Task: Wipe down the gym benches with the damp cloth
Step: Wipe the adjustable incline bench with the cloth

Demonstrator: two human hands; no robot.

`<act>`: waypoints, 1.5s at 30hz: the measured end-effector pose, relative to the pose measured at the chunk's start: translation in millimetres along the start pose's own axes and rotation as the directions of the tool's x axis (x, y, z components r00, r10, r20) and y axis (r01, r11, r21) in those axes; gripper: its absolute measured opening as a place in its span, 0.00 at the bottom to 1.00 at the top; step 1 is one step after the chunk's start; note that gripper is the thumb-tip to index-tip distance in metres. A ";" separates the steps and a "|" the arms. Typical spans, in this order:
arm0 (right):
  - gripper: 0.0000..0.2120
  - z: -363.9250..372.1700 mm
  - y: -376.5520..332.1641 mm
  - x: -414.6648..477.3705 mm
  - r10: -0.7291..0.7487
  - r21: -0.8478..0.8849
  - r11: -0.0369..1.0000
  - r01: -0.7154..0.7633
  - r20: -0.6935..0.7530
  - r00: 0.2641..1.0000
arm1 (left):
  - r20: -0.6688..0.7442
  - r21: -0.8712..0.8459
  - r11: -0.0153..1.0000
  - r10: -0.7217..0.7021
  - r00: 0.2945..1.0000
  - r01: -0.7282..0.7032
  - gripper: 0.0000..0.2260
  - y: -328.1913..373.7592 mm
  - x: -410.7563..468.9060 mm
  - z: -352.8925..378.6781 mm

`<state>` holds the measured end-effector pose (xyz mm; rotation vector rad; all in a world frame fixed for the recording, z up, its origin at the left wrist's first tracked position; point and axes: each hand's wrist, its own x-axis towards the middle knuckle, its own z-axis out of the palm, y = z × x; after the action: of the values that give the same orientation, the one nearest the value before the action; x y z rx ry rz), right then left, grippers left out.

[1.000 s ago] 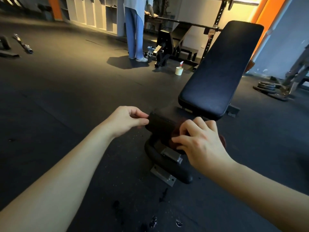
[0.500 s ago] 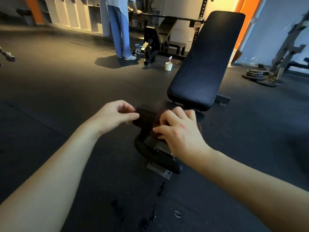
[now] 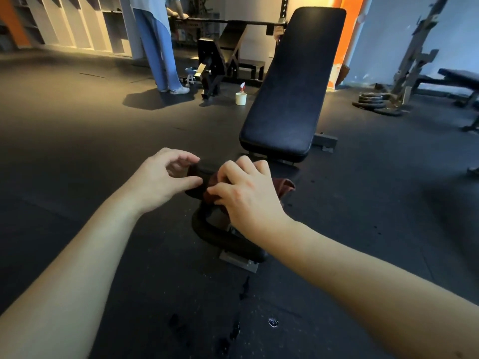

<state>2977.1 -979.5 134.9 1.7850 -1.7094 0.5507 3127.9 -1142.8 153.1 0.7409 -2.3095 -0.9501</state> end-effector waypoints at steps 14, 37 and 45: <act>0.07 -1.6 7.0 -39.2 0.210 0.147 0.973 -0.180 -0.219 0.953 | 0.018 0.254 0.952 0.168 0.986 -0.167 0.10 33.5 -2.5 18.6; 0.05 0.8 21.9 -76.1 0.903 0.852 0.086 -0.516 0.152 0.401 | 0.021 0.358 0.865 0.370 0.929 -0.352 0.13 77.9 -13.1 71.6; 0.04 -0.9 4.7 -86.2 0.907 0.822 -0.017 -0.569 0.251 0.337 | 0.254 0.461 0.822 0.240 0.937 -0.335 0.13 102.2 1.7 68.1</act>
<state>2965.3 -914.9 78.8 0.6819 -2.1900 2.4308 3053.7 -1051.3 188.1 0.4779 -2.7742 -0.2852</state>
